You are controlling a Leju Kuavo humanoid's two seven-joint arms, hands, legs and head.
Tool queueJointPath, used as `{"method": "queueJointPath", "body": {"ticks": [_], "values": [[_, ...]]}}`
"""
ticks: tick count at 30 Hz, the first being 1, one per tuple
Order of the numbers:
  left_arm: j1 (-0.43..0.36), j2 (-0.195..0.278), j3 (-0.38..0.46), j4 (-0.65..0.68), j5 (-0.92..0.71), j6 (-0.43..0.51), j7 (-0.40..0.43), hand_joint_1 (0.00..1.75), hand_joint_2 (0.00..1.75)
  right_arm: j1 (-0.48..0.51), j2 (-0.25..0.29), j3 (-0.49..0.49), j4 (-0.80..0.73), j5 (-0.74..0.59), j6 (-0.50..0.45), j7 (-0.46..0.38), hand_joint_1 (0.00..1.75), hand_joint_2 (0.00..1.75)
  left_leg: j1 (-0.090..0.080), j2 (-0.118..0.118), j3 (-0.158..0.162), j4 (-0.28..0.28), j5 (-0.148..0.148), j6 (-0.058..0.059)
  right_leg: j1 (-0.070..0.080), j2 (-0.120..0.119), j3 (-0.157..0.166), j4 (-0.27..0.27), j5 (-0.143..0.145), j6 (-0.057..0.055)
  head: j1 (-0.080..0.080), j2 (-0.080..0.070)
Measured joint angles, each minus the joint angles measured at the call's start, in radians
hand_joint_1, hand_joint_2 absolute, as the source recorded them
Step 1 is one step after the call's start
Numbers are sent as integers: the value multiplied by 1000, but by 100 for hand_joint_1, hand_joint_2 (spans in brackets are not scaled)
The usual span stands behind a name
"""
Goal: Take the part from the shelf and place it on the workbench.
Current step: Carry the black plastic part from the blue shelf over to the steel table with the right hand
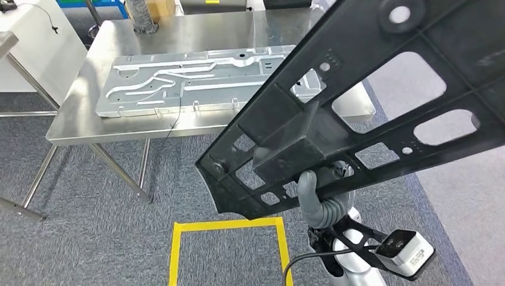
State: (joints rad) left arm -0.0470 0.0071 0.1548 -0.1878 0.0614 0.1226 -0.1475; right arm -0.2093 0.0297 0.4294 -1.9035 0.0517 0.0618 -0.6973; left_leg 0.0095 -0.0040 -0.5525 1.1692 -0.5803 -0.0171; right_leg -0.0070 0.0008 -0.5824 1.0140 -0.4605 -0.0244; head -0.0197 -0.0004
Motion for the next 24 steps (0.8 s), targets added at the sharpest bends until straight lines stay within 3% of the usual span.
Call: {"method": "queueJointPath", "body": {"ticks": [2,3,4,5,7,8,9,12,14,17,19,20,22,24], "values": [[2,0,1,0,2,0,1,0,0,2,0,0,0,-1,6,0,175,175,1,0,-87,117,-46,-4,1,1,18,0,-17,-3,0,0],[4,0,1,0,2,0,2,0,0,3,0,0,0,-1,9,0,175,175,2,0,-116,136,-52,-4,1,3,30,0,-27,-2,0,0],[6,0,1,0,2,0,3,0,0,3,0,0,0,-1,11,0,175,175,2,0,-131,125,-39,-3,1,4,44,0,-38,-1,0,0],[7,0,1,0,3,0,4,0,0,3,0,0,0,-1,13,0,175,175,2,0,-129,77,-2,0,1,6,61,0,-50,0,0,0],[10,0,2,0,3,1,6,0,0,3,0,0,1,-1,13,0,175,175,-1,1,-107,-52,105,6,2,6,89,-1,-74,7,0,0],[12,0,2,1,3,1,6,0,0,4,0,0,2,-1,13,0,175,175,-4,2,-99,-97,139,11,3,7,98,-2,-83,12,0,0],[12,1,3,1,2,1,6,0,0,4,0,0,2,-1,13,0,175,175,-7,2,-95,-120,160,17,3,7,103,-5,-89,18,0,0],[10,1,6,1,2,1,8,0,0,4,1,0,2,1,13,1,175,175,-8,1,-73,-142,160,34,4,8,116,-2,-91,39,0,0],[10,0,7,1,2,1,8,0,0,2,0,0,2,1,13,0,175,175,-5,-1,-47,-158,154,44,2,7,88,60,-97,47,0,0],[7,0,8,1,2,2,8,0,0,3,0,0,2,1,14,0,175,175,-6,-3,-20,-164,132,52,0,5,-40,233,-157,55,0,0],[8,-1,8,1,1,2,8,0,0,6,0,0,3,1,14,0,175,175,-7,-4,6,-164,111,53,1,5,-93,256,-175,56,0,0],[9,-2,8,1,0,3,9,0,0,6,-1,0,3,1,14,0,175,175,-8,-5,22,-164,99,52,1,5,-97,221,-152,54,0,0],[9,-4,8,1,-1,3,9,0,0,8,-1,0,3,1,14,0,175,175,-10,-5,55,-162,73,48,4,6,-82,104,-42,43,0,0],[6,-6,9,2,-3,4,9,0,0,11,-1,0,2,3,14,0,175,175,-12,-8,75,-162,49,38,10,7,-68,32,32,30,0,0]]}}
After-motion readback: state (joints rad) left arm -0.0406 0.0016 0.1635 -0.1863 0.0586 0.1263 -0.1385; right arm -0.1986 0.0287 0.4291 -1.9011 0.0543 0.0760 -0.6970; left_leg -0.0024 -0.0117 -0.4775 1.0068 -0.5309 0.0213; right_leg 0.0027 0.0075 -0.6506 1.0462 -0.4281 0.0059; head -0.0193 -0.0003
